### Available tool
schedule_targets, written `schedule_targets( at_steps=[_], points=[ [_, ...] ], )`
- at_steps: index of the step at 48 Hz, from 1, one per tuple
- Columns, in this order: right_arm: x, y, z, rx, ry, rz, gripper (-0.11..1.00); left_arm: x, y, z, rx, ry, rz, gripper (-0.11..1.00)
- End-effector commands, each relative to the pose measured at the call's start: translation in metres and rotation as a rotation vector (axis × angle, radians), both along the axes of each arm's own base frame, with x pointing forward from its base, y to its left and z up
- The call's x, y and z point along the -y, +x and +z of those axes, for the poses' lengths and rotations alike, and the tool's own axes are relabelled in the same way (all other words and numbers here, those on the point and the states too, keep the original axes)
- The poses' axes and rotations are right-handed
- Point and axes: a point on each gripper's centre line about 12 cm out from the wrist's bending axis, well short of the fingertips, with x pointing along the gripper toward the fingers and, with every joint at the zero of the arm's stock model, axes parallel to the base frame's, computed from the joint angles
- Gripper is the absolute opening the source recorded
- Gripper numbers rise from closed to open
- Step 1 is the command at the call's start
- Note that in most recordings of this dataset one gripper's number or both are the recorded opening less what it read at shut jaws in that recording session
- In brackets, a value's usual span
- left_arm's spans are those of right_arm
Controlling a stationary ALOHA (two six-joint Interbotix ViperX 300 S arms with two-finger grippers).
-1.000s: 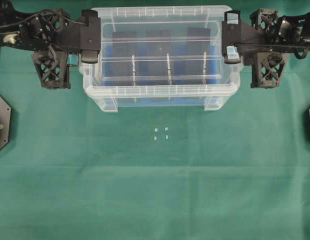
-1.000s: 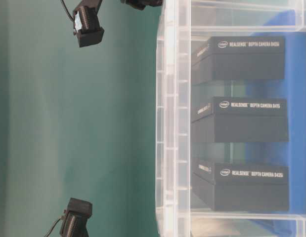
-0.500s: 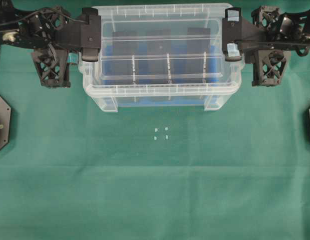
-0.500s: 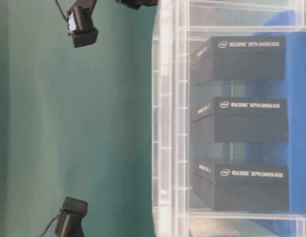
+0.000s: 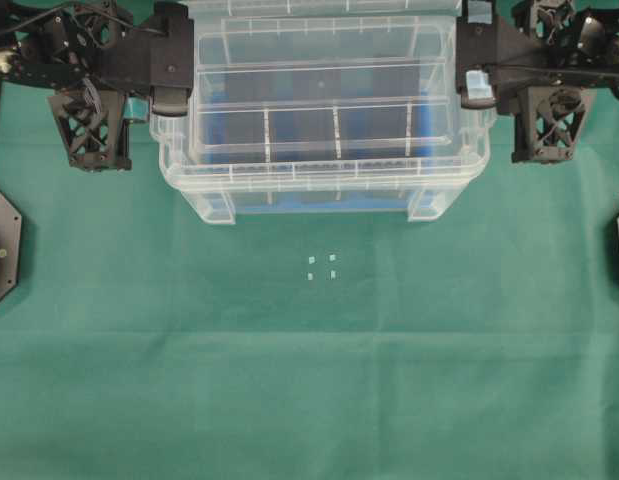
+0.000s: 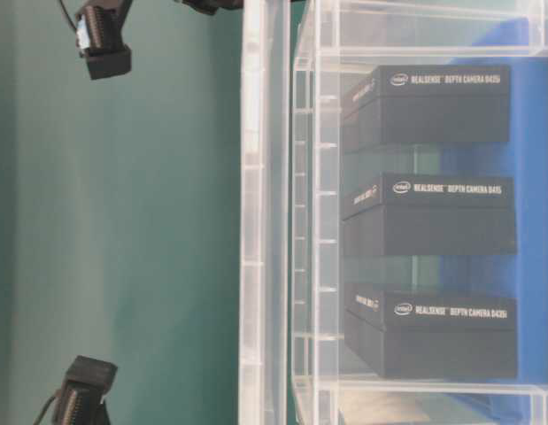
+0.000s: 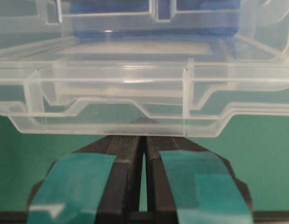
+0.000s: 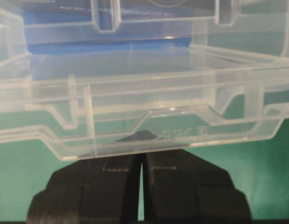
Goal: Clamp the lid of the box with both arms, then lift and open it.
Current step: 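Lift the clamped lid upward off the box with both grippers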
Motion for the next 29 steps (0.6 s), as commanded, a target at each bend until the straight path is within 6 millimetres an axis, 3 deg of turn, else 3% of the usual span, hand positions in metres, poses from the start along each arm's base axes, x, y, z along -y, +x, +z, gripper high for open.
schedule_targets(
  at_steps=[1, 29],
  points=[
    [-0.0053, 0.0121, 0.0307, 0.094, -0.022, 0.015, -0.02, 0.0065, 0.0129, 0.0288, 0.089, 0.025, -0.028, 0.0],
    [-0.0145, 0.0138, 0.0356, 0.094, -0.017, 0.039, -0.02, 0.0132, 0.0149, 0.0352, 0.084, 0.02, -0.045, 0.0]
  ],
)
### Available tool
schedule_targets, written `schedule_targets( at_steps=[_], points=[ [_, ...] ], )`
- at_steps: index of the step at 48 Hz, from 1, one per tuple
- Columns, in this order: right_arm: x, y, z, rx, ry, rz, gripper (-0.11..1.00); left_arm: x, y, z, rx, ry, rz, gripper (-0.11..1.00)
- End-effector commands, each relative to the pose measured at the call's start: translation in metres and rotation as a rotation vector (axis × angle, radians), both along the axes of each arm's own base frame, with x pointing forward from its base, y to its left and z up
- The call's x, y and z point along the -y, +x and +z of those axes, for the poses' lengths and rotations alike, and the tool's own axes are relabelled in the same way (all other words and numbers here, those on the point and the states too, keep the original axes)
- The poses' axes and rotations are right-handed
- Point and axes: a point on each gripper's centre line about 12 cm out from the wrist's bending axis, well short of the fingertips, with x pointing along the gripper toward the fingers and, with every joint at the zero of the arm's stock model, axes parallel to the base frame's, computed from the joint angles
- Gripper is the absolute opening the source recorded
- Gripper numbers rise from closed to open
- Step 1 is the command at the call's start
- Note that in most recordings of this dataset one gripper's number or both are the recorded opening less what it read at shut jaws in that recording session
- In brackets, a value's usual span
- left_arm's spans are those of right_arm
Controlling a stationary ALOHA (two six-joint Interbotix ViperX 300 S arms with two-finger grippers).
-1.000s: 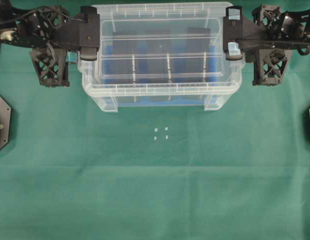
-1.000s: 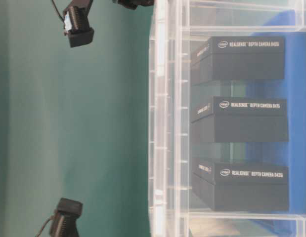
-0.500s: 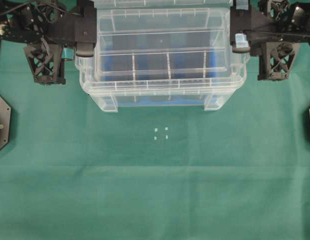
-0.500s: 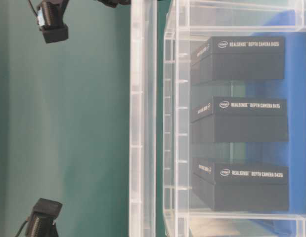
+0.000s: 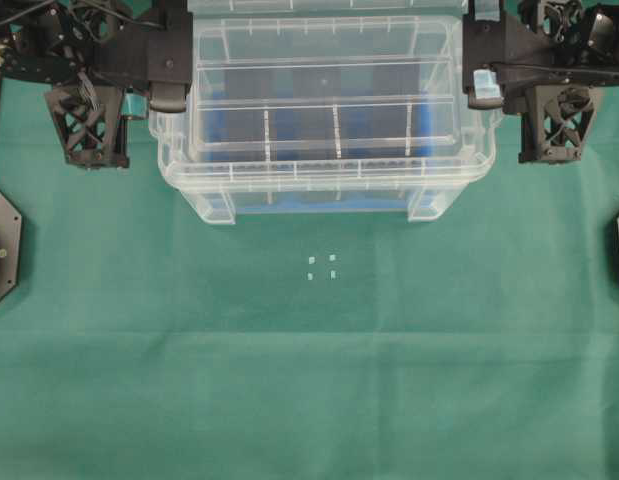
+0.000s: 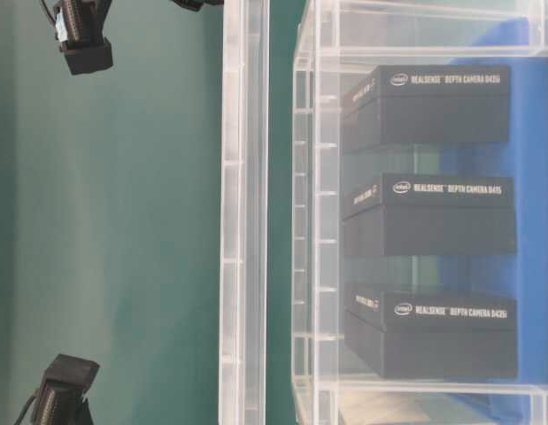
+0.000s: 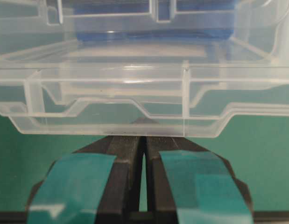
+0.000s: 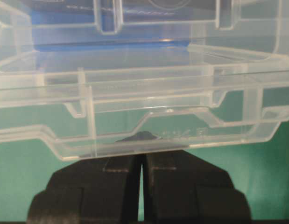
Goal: Clamp the lid of the box with both arms, then lift and open it.
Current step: 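Lift the clamped lid upward off the box with both grippers, then carry the lid toward the front of the table with both grippers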
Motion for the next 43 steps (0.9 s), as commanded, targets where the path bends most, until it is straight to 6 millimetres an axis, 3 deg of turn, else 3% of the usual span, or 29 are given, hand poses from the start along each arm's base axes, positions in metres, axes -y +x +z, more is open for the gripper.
schedule_targets(
  at_steps=[1, 20, 43],
  points=[
    [-0.009, 0.014, 0.027, 0.093, -0.016, 0.022, -0.02, 0.01, 0.013, 0.025, 0.083, 0.02, -0.036, 0.0],
    [-0.028, 0.016, 0.034, 0.089, 0.02, 0.028, -0.02, 0.027, 0.012, 0.026, 0.067, -0.002, -0.06, 0.0],
    [-0.071, 0.021, 0.032, 0.084, 0.088, 0.047, -0.02, 0.061, 0.015, 0.023, 0.049, -0.056, -0.08, 0.0]
  ],
)
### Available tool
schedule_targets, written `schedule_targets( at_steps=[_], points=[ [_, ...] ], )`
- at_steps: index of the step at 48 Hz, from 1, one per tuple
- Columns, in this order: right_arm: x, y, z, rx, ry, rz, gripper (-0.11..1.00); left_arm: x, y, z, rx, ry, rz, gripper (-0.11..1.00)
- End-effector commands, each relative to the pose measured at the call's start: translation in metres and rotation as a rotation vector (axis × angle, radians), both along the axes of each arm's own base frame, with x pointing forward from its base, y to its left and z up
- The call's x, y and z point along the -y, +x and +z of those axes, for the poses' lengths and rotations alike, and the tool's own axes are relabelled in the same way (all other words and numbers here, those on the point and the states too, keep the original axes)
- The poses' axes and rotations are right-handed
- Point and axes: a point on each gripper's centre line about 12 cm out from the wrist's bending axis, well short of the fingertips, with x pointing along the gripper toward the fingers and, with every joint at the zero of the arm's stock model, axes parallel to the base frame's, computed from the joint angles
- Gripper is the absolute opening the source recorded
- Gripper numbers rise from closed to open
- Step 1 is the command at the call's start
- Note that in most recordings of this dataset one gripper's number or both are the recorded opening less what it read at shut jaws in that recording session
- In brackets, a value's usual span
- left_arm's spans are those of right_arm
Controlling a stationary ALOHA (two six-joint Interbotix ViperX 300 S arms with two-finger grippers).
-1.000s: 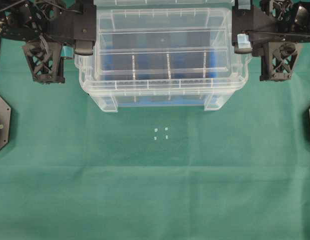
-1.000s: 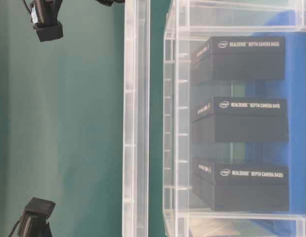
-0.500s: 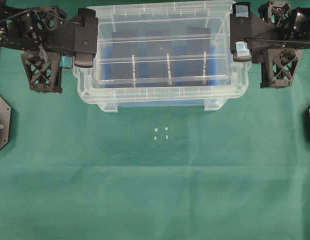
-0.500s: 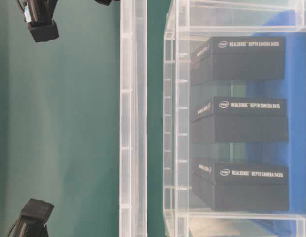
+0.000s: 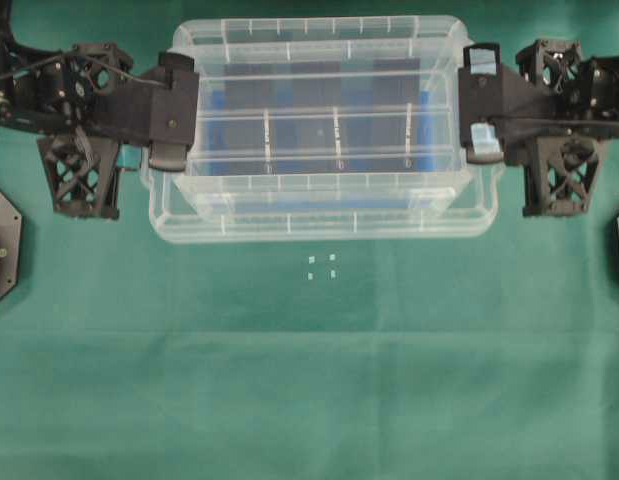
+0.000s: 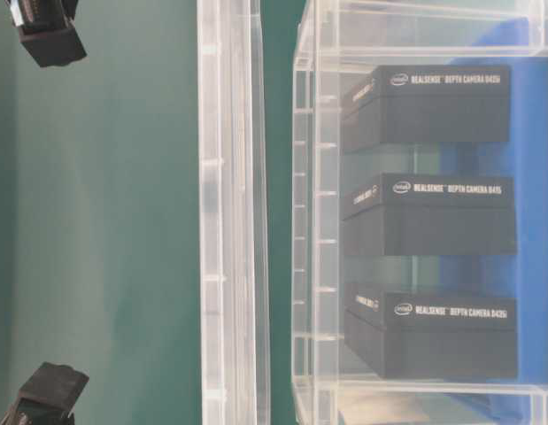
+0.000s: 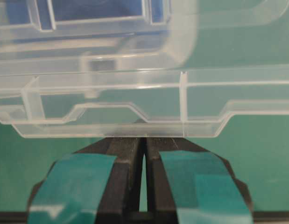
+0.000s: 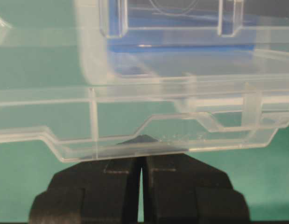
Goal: Clamp the lid of the box with both arms, then lift and open it.
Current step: 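Carry the lid toward the front of the table with both grippers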
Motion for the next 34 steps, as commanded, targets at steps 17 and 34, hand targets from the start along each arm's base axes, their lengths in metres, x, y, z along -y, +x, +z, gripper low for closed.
schedule_targets(
  at_steps=[17, 34],
  points=[
    [-0.051, 0.016, 0.025, 0.091, 0.013, 0.015, -0.02, 0.042, 0.014, 0.02, 0.07, -0.034, -0.05, 0.0],
    [-0.095, 0.017, 0.023, 0.095, 0.03, -0.008, -0.02, 0.082, 0.014, 0.018, 0.066, -0.076, -0.081, 0.0]
  ],
)
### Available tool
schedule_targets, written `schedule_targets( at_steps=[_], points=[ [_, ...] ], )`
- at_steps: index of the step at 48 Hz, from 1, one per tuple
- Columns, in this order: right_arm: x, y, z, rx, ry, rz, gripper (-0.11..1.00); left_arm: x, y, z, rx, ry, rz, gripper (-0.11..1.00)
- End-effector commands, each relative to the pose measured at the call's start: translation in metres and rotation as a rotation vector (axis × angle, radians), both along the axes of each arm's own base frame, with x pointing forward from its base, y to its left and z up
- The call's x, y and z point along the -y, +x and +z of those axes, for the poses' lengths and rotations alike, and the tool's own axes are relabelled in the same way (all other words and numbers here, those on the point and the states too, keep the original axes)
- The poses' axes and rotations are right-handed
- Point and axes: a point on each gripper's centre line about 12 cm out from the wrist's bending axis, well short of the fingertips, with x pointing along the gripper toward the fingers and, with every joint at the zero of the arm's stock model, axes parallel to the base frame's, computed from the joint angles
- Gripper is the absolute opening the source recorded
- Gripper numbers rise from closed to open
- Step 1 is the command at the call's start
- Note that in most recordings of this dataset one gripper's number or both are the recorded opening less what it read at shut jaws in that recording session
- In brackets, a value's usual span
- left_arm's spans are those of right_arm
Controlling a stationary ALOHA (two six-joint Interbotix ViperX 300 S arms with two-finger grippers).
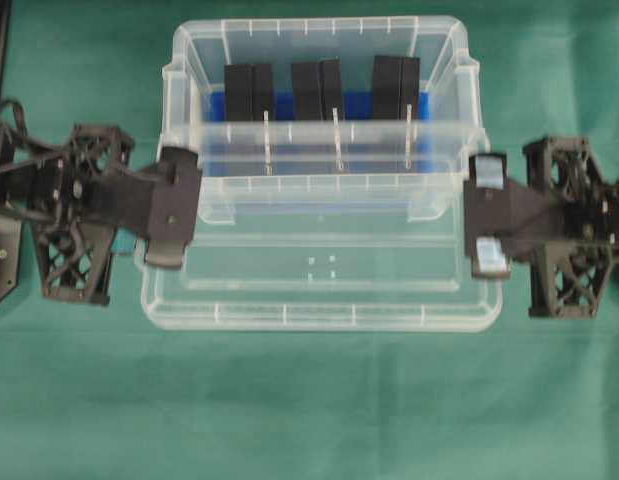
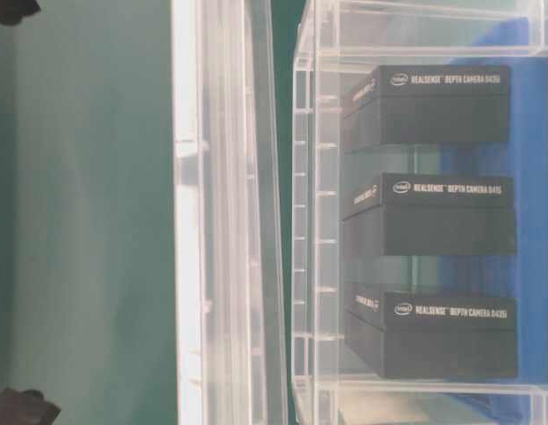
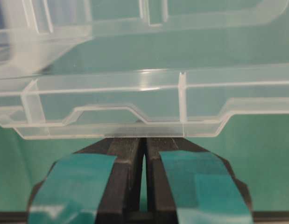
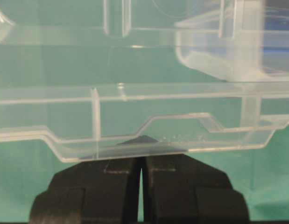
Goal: Clamp the lid of the box with both arms, then lift and open it.
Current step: 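Carry the lid toward the front of the table with both grippers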
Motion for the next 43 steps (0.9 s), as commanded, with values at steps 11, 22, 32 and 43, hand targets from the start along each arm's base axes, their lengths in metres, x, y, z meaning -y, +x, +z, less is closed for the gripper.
schedule_targets(
  at_steps=[11, 22, 32, 43],
  points=[
    [-0.038, 0.021, 0.025, 0.092, 0.015, -0.013, -0.02, 0.034, 0.008, 0.018, 0.08, -0.03, -0.028, 0.0],
    [-0.062, 0.028, 0.024, 0.081, 0.014, -0.013, -0.01, 0.055, 0.007, 0.017, 0.071, -0.054, -0.041, 0.0],
    [-0.07, 0.031, 0.023, 0.071, 0.016, -0.017, -0.02, 0.065, 0.009, 0.018, 0.076, -0.048, -0.043, 0.0],
    [-0.069, 0.032, 0.023, 0.078, 0.0, -0.017, -0.02, 0.065, 0.009, 0.018, 0.074, -0.044, -0.042, 0.0]
  ],
)
